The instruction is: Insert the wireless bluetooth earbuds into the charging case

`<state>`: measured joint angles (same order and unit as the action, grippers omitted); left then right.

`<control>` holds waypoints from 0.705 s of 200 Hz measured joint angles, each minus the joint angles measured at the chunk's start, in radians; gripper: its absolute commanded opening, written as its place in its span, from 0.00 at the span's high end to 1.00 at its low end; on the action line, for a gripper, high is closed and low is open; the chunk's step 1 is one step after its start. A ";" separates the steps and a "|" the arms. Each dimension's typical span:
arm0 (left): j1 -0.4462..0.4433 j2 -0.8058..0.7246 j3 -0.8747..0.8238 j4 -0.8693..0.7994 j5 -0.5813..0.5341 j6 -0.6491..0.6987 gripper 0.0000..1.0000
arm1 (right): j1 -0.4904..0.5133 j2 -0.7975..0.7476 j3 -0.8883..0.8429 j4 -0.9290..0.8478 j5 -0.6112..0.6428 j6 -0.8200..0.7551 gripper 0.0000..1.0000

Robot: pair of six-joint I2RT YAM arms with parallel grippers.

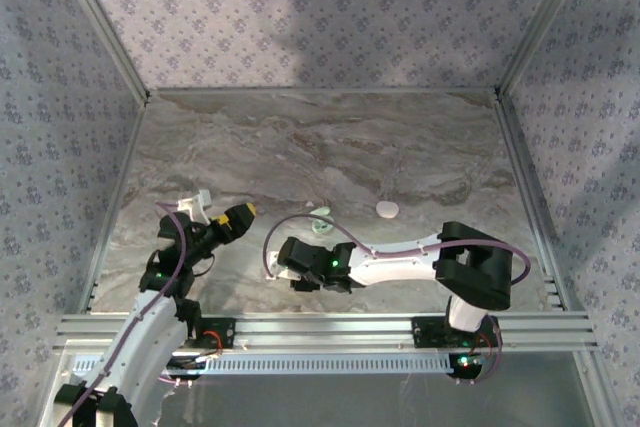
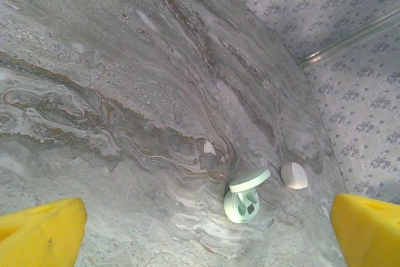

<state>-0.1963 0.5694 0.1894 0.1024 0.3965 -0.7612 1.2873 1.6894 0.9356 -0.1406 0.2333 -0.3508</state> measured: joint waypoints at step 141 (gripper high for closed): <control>0.000 -0.006 0.000 -0.002 0.000 0.000 0.00 | 0.000 0.080 0.021 0.018 0.030 -0.062 0.57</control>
<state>-0.1963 0.5629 0.1894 0.1005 0.3965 -0.7612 1.2869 1.7695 0.9565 -0.1230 0.2634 -0.4126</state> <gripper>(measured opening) 0.998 0.441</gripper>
